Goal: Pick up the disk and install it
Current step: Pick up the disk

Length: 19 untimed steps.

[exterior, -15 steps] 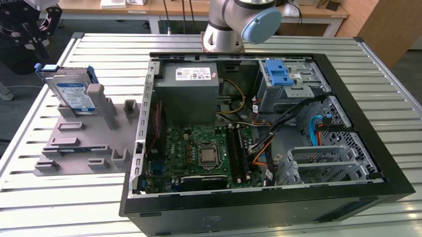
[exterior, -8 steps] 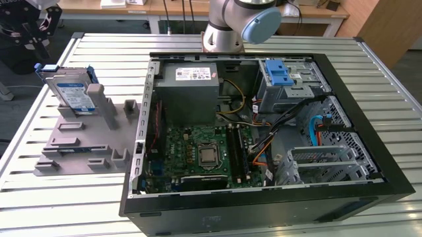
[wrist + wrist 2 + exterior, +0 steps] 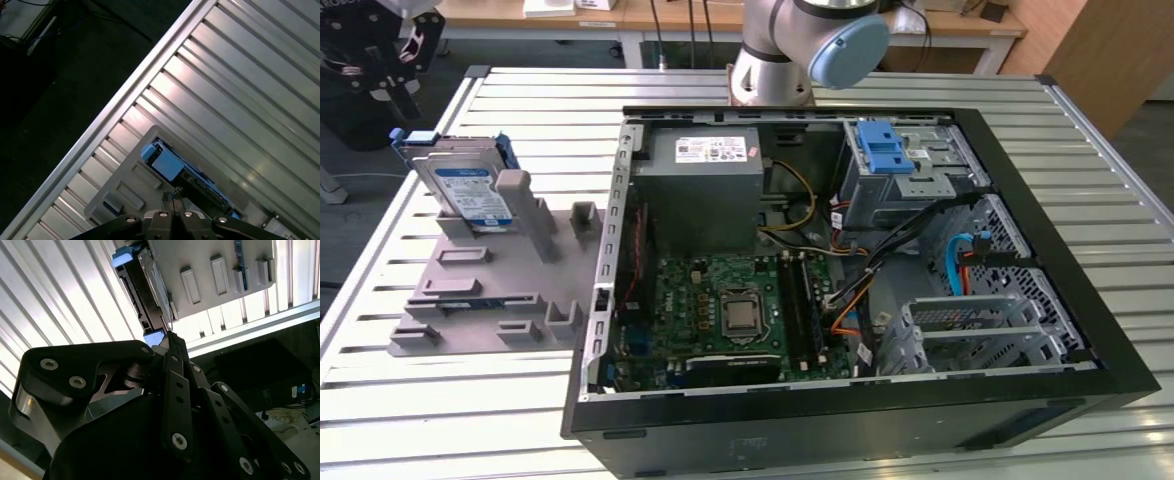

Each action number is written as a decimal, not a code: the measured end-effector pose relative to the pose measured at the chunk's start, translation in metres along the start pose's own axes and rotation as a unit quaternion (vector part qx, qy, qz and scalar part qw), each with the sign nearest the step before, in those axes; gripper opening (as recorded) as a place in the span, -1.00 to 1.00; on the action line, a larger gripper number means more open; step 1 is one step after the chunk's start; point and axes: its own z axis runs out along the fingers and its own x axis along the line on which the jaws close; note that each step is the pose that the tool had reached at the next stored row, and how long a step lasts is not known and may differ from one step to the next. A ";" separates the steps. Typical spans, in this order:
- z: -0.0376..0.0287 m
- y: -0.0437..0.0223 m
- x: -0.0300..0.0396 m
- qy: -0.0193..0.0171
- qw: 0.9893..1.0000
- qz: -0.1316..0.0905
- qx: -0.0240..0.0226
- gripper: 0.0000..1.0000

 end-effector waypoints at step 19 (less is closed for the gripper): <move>0.0000 0.0000 0.0000 0.002 0.999 -0.038 0.001 -0.79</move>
